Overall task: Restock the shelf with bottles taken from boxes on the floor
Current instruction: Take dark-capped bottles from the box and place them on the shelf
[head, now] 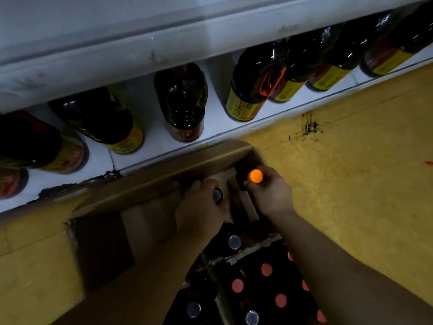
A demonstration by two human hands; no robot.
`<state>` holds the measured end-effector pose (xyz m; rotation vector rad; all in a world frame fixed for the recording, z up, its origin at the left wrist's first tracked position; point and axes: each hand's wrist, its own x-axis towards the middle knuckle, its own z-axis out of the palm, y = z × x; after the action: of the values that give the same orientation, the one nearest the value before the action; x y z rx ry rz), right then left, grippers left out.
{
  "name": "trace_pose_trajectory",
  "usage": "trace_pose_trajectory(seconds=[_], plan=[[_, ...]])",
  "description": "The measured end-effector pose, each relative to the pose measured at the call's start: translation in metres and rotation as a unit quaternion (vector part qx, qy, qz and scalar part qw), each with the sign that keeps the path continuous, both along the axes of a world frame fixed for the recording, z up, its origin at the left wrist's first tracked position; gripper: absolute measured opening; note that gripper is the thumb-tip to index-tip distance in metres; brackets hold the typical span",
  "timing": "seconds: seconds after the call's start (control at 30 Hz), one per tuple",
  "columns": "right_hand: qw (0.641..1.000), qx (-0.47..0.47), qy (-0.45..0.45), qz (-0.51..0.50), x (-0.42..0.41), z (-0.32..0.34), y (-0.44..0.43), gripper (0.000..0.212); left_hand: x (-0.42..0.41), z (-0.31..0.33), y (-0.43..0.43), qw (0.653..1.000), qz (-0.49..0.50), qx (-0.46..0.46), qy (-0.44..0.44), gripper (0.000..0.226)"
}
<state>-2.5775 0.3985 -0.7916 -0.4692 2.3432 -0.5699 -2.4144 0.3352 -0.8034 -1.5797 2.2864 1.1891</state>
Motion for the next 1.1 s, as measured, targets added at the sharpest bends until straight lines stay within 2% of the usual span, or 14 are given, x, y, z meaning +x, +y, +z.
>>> trace_pose_trajectory(seconds=[0.27, 0.4, 0.57, 0.9, 1.1], plan=[[1.0, -0.008, 0.0, 0.015, -0.003, -0.024, -0.004, 0.045, 0.005, -0.026, 0.003, 0.997, -0.038, -0.039, -0.045, 0.045], [1.0, -0.019, 0.009, 0.011, 0.0, -0.032, -0.004, 0.043, 0.002, -0.027, 0.002, 0.993, -0.069, -0.075, -0.059, 0.038], [0.999, -0.032, 0.016, -0.007, 0.001, -0.04, -0.006, 0.042, 0.004, -0.028, -0.003, 0.99, -0.095, -0.095, -0.052, 0.04], [0.998, -0.046, 0.045, -0.004, 0.002, -0.047, -0.002, 0.04, 0.005, -0.031, -0.003, 0.99, -0.097, -0.103, -0.024, 0.022], [0.997, -0.064, 0.046, -0.01, 0.002, -0.048, -0.001, 0.038, 0.006, -0.032, -0.001, 0.991, -0.095, -0.088, -0.022, 0.028]])
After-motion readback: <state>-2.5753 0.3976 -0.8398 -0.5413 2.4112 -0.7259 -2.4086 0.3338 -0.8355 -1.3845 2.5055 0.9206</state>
